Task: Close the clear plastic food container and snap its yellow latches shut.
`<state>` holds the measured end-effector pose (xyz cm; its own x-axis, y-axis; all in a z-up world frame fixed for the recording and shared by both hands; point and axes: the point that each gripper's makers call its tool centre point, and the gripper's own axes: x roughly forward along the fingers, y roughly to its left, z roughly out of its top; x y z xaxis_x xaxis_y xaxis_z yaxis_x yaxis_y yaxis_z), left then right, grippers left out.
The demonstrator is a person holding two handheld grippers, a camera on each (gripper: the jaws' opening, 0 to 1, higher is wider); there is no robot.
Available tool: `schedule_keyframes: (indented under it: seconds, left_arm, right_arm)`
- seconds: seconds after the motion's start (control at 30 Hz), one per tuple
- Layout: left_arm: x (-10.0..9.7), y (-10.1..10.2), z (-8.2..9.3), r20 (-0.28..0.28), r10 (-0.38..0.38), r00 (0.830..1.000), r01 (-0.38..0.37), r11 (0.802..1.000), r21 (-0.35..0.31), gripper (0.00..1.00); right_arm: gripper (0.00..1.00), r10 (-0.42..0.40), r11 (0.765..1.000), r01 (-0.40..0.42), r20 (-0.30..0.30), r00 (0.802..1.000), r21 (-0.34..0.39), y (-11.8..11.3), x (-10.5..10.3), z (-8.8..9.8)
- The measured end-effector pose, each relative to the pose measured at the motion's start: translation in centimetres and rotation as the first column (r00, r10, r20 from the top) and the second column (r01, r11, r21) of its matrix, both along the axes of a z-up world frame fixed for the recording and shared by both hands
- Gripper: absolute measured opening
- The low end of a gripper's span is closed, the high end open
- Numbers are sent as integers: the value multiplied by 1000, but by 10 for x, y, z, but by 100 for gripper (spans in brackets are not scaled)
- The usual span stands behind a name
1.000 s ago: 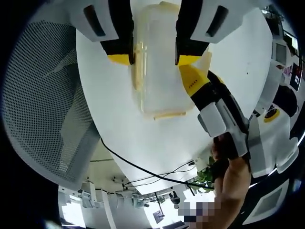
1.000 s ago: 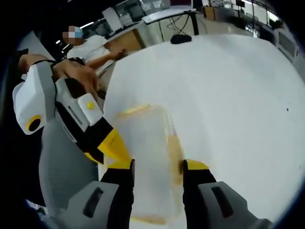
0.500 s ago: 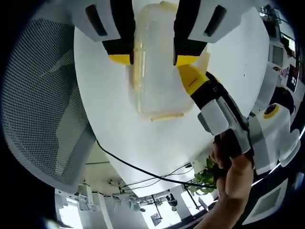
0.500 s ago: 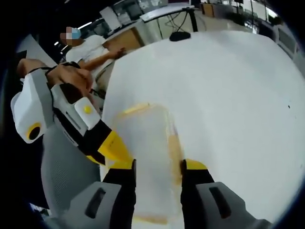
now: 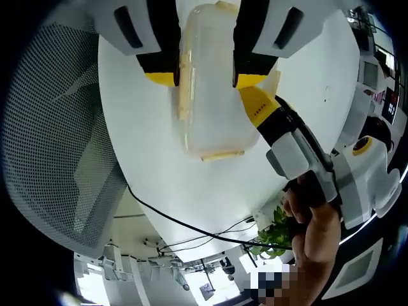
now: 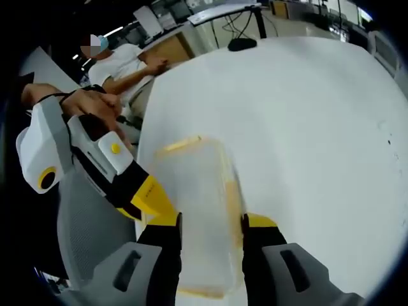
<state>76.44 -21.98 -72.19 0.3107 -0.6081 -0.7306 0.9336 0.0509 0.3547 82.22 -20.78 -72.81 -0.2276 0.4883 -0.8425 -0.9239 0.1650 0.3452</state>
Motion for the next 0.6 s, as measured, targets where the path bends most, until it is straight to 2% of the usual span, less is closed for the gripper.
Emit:
schedule_keyframes:
  seconds: [0.2,0.5,0.6]
  left_arm:
    - [-1,-1,2,-10,-6,1000,5,1000,-16,26]
    - [-1,-1,3,-9,6,1000,-6,1000,-13,27]
    - [-1,-1,4,-16,17,1000,-17,1000,-15,27]
  right_arm:
    - [34,8,1000,-10,60,998,29,0,-1,3]
    - [34,13,1000,-15,118,993,14,1,-1,5]
    - [37,14,1000,-17,149,989,14,-1,2,6]
